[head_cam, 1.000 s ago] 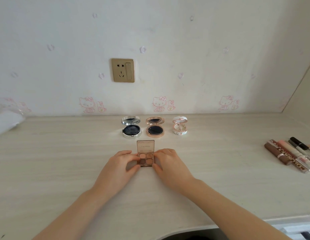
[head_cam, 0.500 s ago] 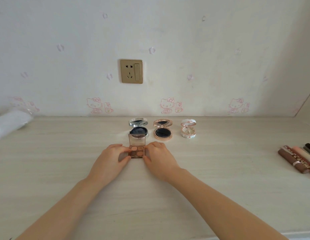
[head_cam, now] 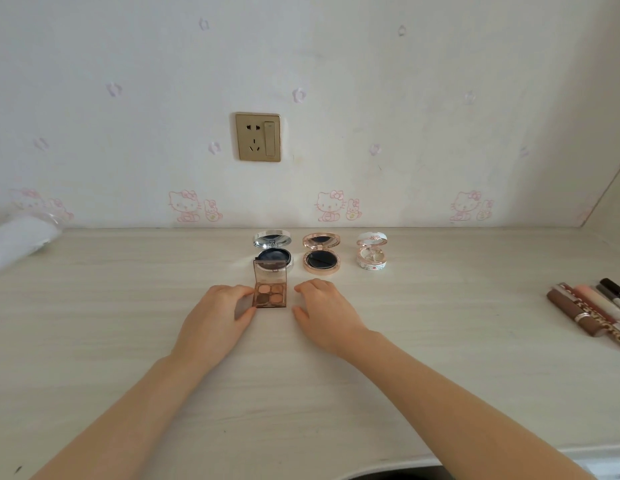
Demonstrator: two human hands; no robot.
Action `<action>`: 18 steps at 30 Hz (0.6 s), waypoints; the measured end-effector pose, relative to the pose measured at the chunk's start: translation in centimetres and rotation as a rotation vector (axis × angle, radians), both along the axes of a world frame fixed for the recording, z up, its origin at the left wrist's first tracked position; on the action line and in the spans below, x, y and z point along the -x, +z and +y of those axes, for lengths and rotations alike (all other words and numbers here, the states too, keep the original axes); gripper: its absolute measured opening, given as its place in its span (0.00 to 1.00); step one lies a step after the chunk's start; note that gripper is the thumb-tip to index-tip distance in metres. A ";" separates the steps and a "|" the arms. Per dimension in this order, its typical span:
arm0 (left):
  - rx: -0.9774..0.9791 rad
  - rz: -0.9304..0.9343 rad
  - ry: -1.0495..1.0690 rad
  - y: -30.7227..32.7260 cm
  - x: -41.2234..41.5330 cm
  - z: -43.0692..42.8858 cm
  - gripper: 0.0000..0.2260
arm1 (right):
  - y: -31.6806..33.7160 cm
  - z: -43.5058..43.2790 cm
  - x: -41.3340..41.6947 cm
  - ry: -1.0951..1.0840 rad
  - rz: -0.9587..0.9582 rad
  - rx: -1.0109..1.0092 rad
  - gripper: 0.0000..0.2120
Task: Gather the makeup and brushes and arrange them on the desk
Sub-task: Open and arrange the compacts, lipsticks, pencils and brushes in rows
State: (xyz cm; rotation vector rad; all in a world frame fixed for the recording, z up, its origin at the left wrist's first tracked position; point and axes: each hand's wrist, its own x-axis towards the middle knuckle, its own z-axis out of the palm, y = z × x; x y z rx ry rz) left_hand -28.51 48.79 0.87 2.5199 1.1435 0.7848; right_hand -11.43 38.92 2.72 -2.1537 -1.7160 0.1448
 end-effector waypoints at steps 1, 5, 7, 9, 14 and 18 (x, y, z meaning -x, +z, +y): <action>-0.012 0.007 0.010 0.0 0.1 -0.3 0.13 | 0.0 -0.4 -0.3 -0.002 0.000 0.001 0.18; -0.109 0.010 0.020 0.3 0.0 -2.5 0.13 | 0.2 -2.4 -1.4 -0.013 -0.014 0.009 0.20; -0.150 0.003 0.001 0.5 -0.4 -3.7 0.13 | 0.3 -3.7 -1.9 -0.025 -0.027 0.009 0.20; -0.174 0.005 -0.034 0.6 -1.0 -4.8 0.12 | 0.4 -5.1 -2.5 -0.038 -0.040 0.001 0.21; -0.136 -0.040 -0.118 0.8 -3.9 -8.1 0.12 | 0.6 -9.2 -4.4 -0.091 -0.080 -0.010 0.20; -0.111 -0.040 -0.217 0.8 -7.1 -10.5 0.13 | 0.7 -12.7 -6.6 -0.161 -0.113 -0.021 0.21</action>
